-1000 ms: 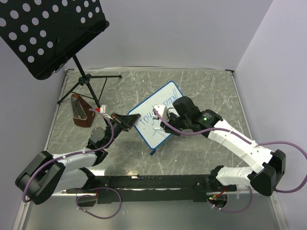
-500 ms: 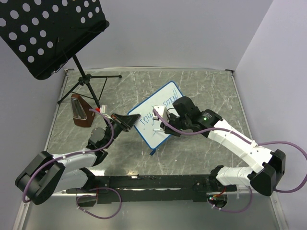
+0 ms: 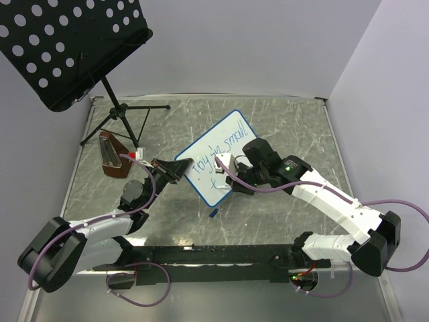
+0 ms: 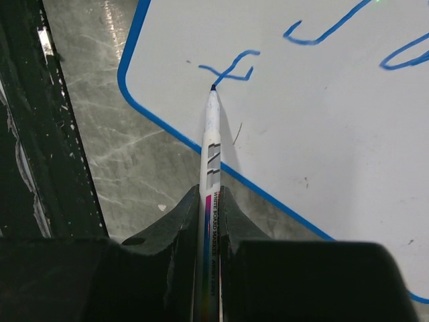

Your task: Write a sentence on the whiteboard

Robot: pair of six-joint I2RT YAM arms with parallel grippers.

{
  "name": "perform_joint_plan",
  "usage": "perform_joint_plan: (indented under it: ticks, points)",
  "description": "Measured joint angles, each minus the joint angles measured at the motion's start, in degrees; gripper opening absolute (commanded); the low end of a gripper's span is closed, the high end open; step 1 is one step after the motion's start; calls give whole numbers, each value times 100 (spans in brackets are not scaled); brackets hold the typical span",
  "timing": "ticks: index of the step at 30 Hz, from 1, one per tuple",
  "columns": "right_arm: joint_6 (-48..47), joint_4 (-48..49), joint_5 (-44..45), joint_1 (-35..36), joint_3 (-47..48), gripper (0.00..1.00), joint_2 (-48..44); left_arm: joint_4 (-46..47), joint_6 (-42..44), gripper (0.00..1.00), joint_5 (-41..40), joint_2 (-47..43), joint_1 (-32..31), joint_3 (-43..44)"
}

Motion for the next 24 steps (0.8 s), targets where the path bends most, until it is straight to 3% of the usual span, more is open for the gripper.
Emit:
perform_joint_plan:
  ticks: [24]
  points:
    - [0,-35,205,-227,271,0,33,33,33,1,-70,-201,94,-85]
